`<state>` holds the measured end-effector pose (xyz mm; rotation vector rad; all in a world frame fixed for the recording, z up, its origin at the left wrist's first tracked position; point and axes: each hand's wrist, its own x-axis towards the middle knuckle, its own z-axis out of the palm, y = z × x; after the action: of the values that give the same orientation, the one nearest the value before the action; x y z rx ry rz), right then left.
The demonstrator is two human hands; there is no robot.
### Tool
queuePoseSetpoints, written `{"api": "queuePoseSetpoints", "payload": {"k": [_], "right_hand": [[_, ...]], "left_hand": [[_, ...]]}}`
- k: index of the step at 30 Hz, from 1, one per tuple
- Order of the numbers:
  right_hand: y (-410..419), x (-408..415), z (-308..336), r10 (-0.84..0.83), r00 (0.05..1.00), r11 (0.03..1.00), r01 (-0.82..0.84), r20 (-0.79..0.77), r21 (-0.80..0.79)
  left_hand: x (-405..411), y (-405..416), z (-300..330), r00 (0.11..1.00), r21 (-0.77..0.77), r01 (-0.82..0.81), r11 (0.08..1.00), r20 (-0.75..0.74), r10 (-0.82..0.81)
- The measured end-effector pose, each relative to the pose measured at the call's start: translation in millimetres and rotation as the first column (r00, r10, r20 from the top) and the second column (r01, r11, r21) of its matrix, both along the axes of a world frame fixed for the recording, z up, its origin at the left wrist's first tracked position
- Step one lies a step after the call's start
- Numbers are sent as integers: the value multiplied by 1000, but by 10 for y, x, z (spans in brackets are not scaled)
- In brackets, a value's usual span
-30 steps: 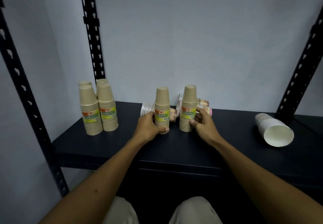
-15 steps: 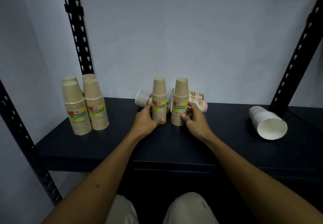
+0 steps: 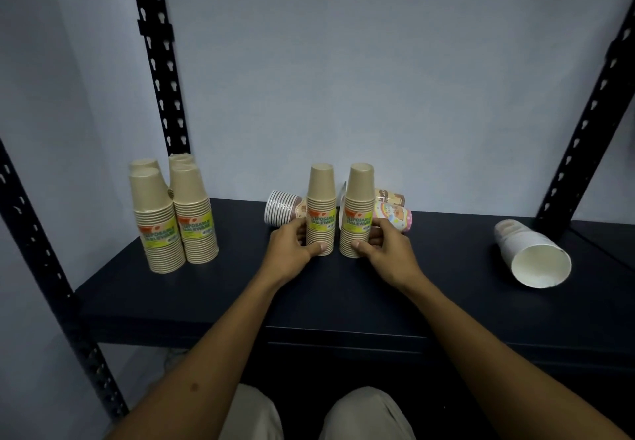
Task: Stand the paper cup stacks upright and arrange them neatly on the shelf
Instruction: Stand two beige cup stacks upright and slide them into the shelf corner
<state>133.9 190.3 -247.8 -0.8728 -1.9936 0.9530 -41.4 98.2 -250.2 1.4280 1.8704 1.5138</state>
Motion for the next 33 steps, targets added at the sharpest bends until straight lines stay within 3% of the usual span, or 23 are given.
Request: {"api": "queuePoseSetpoints", "payload": {"k": [7,16,33], "right_hand": [[-19,0,-5,43,999,998,-43,1,44],[-26,7,-10,-22,1000,997,23,-13,68],[-39,34,-5,15,1000,997,-15,-7,71]], "left_hand": [[21,-23,19,997,1,72,997,27,-72],[32,-46,23,999,8,43,999,25,-43],[41,-71,46,1000,23,21,1000,-4,-21]]}}
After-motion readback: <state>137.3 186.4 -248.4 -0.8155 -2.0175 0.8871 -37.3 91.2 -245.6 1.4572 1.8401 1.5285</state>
